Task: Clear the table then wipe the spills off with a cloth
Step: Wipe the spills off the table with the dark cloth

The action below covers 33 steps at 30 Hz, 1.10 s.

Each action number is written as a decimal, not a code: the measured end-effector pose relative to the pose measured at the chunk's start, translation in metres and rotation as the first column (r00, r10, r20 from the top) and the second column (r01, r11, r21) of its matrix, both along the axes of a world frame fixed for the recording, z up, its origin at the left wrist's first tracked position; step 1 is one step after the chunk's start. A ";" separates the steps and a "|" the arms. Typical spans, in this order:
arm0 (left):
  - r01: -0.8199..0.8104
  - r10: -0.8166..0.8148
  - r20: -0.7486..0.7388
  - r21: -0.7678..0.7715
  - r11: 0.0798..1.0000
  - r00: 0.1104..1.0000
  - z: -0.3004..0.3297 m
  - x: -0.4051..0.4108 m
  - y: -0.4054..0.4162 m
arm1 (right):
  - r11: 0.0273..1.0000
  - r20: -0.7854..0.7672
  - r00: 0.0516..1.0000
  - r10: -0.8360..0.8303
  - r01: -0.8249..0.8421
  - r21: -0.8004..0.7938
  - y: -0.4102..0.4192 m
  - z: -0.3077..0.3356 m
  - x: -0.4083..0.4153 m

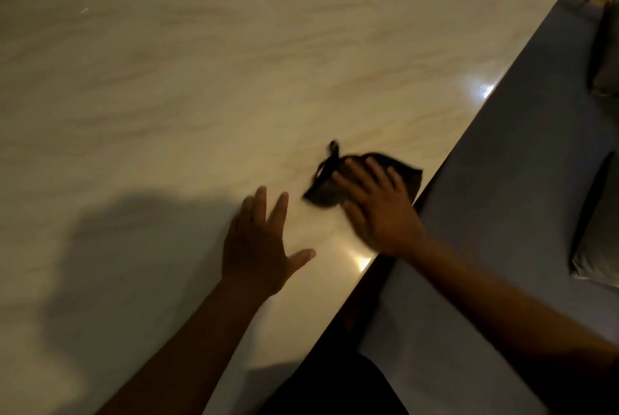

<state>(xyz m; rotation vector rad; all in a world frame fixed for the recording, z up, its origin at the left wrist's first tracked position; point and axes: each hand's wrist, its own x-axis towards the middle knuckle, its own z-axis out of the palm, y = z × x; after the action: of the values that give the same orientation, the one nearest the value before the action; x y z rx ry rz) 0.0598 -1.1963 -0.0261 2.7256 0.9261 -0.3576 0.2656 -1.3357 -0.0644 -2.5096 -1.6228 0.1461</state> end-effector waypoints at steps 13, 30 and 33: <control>-0.081 0.080 -0.023 -0.033 0.996 0.996 -0.001 -0.228 -0.022 | 0.997 -0.054 0.996 -0.071 0.071 -0.004 -0.030 0.000 -0.274; -0.255 0.233 0.226 0.074 0.964 0.946 -0.020 -0.411 -0.035 | 0.912 -0.076 0.910 0.407 -0.410 -0.026 -0.028 0.006 -0.411; -0.301 0.260 0.304 0.097 0.949 0.917 -0.024 -0.436 -0.035 | 0.962 -0.018 0.962 0.272 -0.273 -0.023 0.019 0.006 -0.367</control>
<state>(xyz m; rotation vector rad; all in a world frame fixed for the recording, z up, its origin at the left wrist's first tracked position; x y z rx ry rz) -0.3758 -1.2311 -0.0506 2.6131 1.2735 0.1632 -0.1016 -1.3165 -0.0580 -2.2830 -1.9655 0.2166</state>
